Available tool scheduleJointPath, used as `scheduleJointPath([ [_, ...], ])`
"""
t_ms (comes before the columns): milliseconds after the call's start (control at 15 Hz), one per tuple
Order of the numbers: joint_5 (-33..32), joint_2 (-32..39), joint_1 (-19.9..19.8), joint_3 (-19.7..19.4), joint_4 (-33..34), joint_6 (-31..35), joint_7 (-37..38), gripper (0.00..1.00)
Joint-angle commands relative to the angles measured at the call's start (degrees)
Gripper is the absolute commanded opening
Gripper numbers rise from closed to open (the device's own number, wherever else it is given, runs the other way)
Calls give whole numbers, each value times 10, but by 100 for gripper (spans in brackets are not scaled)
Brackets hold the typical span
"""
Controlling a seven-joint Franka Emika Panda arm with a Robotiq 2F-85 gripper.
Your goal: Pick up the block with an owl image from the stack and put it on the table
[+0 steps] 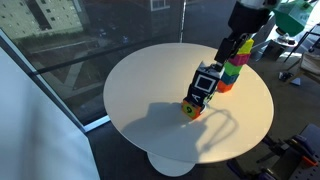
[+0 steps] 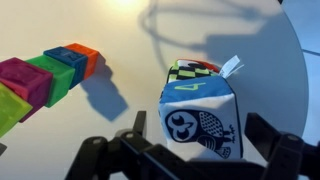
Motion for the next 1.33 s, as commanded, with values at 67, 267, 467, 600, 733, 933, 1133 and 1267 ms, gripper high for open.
scheduleJointPath([
  [67, -23, 14, 3, 0, 2, 16, 17, 100],
  [267, -22, 21, 4, 0, 1, 22, 14, 100],
  [467, -18, 26, 5, -1, 1, 24, 10, 100],
  [600, -15, 29, 5, -2, 1, 25, 7, 100],
  [733, -13, 31, 5, -3, 1, 25, 6, 100],
  [933, -11, 35, 5, -3, 1, 24, 4, 100],
  [1133, -11, 39, 5, -4, 2, 24, 4, 100],
  [1267, -10, 41, 4, -4, 2, 24, 3, 100],
])
